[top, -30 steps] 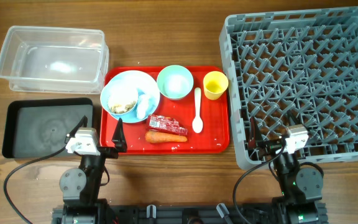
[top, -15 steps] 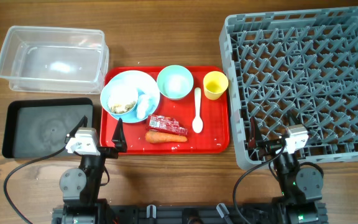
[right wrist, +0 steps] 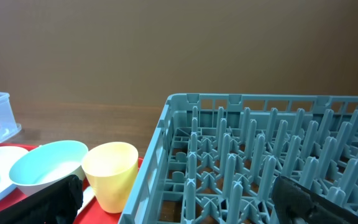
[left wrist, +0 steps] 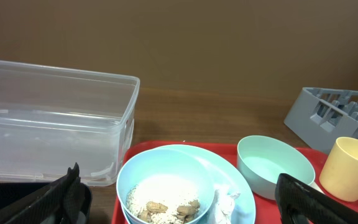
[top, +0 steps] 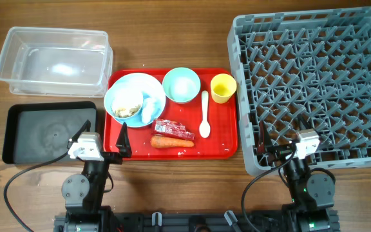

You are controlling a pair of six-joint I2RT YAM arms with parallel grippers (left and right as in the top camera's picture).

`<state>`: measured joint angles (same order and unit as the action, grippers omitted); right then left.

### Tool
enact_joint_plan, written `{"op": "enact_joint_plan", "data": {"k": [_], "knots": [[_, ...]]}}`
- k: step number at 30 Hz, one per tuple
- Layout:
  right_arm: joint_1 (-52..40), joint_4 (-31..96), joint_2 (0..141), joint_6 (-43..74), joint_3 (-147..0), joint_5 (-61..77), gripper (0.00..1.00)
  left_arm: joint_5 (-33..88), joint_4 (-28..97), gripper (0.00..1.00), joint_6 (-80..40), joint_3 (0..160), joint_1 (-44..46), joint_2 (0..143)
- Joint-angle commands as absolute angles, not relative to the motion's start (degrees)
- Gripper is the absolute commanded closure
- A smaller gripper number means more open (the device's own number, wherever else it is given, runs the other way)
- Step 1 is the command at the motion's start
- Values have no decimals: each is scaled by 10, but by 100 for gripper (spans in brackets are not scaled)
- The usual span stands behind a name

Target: Sort waste into correct bins and load items into the dishwasher rack

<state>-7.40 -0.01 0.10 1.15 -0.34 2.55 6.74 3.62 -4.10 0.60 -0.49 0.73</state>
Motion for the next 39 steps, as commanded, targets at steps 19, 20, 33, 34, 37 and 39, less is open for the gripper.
{"op": "enact_joint_plan", "data": {"k": [19,20,33,34,37,39], "knots": [[-75,-1,4,1,-3,30,0,69,37,0,-32,3,-9,5],[-75,-1,4,2,-3,30,0,70,37,0,-33,3,-9,5],[-75,4,10,51,-37,28,0,49,142,0,-97,152,-9,117],[-75,8,17,51,-51,29,0,49,162,0,-97,183,-9,152],[-75,10,49,51,-88,29,0,49,208,0,-97,251,-9,231],[-75,27,99,51,-135,30,0,75,238,0,-97,304,-9,294]]}}
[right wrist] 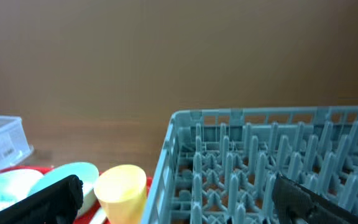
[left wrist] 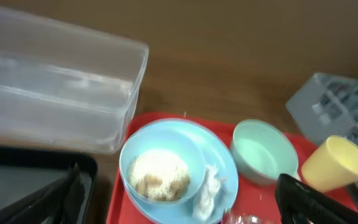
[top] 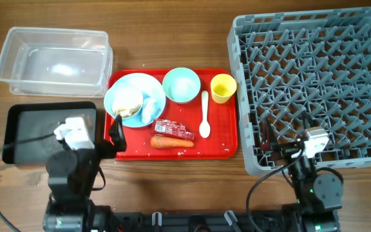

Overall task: Sort waste into correct bins and load items into the dishwasher rack
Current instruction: 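Reach the left gripper down to the white tissue on the blue plate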

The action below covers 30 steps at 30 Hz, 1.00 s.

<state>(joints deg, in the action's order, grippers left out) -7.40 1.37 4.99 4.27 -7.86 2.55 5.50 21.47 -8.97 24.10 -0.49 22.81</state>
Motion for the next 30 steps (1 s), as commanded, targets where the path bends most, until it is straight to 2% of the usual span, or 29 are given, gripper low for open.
{"op": "enact_joint_plan", "data": {"k": [1,5,7,9,12,17,22,27,30], "knots": [[-75,40,129,47,-159,30,0,81,251,0,-97,333,-9,328],[-75,140,262,46,-286,31,0,88,342,0,-97,420,-9,416],[-75,241,357,46,-383,31,0,88,375,0,-97,423,-9,434],[-75,328,465,45,-475,30,0,105,367,0,-117,423,-9,447],[-75,343,519,47,-492,70,0,138,315,0,-185,423,-8,457],[-75,340,526,47,-492,77,0,138,284,0,-206,423,81,604],[-75,340,546,62,-492,78,0,67,215,0,-206,423,201,793],[-75,340,549,62,-492,77,0,-39,201,0,-206,423,209,834],[-75,340,549,62,-492,78,0,-50,179,6,-207,423,209,834]]}}
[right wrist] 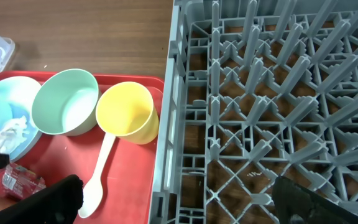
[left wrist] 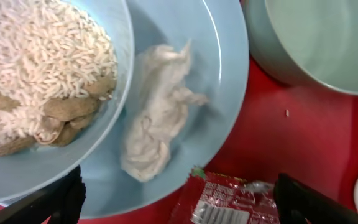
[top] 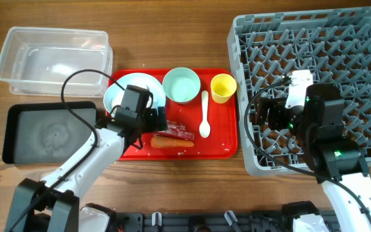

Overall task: Sort waste into correct bins and load items into the dishwasher rack
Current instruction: 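Reach the left gripper down to the white tissue on the blue plate, then grasp the tissue, carry it left and drop it into the clear bin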

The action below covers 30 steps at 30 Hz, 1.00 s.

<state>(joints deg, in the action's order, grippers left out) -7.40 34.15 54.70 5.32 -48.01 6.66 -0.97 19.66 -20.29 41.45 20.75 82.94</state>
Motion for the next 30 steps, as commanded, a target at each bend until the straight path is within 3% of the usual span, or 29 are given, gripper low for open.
{"op": "enact_joint_plan", "data": {"k": [1,8,12,15,22,23,25,27,30], "knots": [[-75,340,549,62,-492,78,0,-51,175,10,-214,423,209,834],[-75,341,549,62,-492,78,0,-37,166,14,-232,423,209,882],[-75,342,549,62,-492,78,0,-37,126,42,-232,423,209,889],[-75,342,549,62,-492,78,0,-37,117,52,-232,423,209,889],[-75,342,549,62,-492,78,0,-37,130,54,-232,423,209,917],[-75,342,549,62,-492,78,0,-37,130,59,-232,423,209,920],[-75,346,549,62,-492,78,0,-37,121,81,-232,423,209,918],[-75,348,549,62,-492,78,0,-38,112,92,-230,424,209,910],[-75,348,549,62,-492,78,0,-37,113,96,-230,424,209,873]]}}
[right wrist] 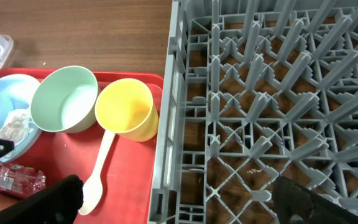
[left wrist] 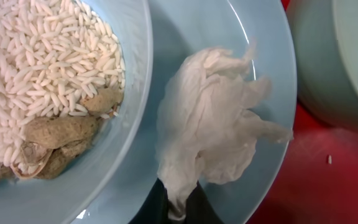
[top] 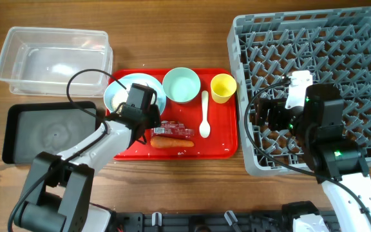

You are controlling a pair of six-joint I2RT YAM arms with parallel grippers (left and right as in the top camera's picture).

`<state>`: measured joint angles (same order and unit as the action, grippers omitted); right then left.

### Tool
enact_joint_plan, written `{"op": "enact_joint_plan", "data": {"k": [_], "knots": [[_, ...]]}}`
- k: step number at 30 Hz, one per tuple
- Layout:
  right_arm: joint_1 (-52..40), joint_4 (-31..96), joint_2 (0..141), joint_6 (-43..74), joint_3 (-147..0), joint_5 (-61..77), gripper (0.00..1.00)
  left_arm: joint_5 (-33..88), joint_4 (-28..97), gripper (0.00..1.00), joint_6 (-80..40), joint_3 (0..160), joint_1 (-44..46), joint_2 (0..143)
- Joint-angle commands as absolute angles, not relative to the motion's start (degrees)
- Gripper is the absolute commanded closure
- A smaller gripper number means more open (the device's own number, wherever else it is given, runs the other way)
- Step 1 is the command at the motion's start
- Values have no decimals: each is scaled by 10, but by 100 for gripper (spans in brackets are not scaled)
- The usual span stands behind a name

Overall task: Sort waste into correct bins and load items into the dishwasher rack
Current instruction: 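Grasp the tissue, carry it left and drop it into the clear bin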

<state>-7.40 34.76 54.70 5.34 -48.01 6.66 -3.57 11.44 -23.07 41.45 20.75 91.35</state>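
A crumpled white tissue (left wrist: 216, 124) lies on the light blue plate (left wrist: 166, 37), beside a blue bowl of rice and peanuts (left wrist: 42, 93). My left gripper (left wrist: 176, 208) is shut on the tissue's near end; in the overhead view this left gripper (top: 152, 118) is at the plate's right side on the red tray (top: 227, 138). My right gripper (right wrist: 179, 202) stands open, nothing between its fingers, above the left edge of the grey dishwasher rack (top: 314, 84). The tray also carries a mint bowl (top: 181, 85), a yellow cup (top: 223, 88), a white spoon (top: 204, 115), a red wrapper (top: 172, 129) and a carrot (top: 171, 142).
A clear plastic bin (top: 53, 61) stands at the back left, and a black tray (top: 47, 132) lies in front of it, left of the red tray. The rack fills the right side of the wooden table.
My left gripper, then open above the plate with the tissue between its fingers, is now lower and shut on the tissue. The right arm has barely moved.
Both arms sat low at the table's front edge with open grippers. At 2.0 s ago the left wrist looked down on the tray from higher. Then the left gripper was over the plate and the right over the rack's left edge. Now the left holds the tissue.
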Motion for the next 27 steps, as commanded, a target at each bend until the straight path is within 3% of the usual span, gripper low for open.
{"op": "enact_joint_plan", "data": {"k": [1,6,10,16,20,21,22,23,25,27], "knots": [[-75,348,549,62,-492,78,0,-37,115,96,-230,424,209,856],[-75,348,549,62,-492,78,0,-38,124,96,-229,424,207,728],[-75,348,549,62,-492,78,0,-133,112,96,-230,424,150,650],[-75,349,549,66,-492,78,0,-125,-18,95,-230,424,-23,727],[-75,353,549,66,-492,78,0,-117,-98,96,-229,446,-70,840],[-75,355,549,66,-492,78,0,-91,-95,93,-227,481,-74,887],[-75,356,549,66,-492,78,0,-88,-89,60,-227,501,-74,905],[-75,357,549,66,-492,78,0,-83,-74,46,-227,525,-74,915],[-75,363,549,66,-492,78,0,-74,-25,33,-227,566,-73,911],[-75,363,549,66,-492,77,0,-51,38,30,-227,585,-67,891]]}}
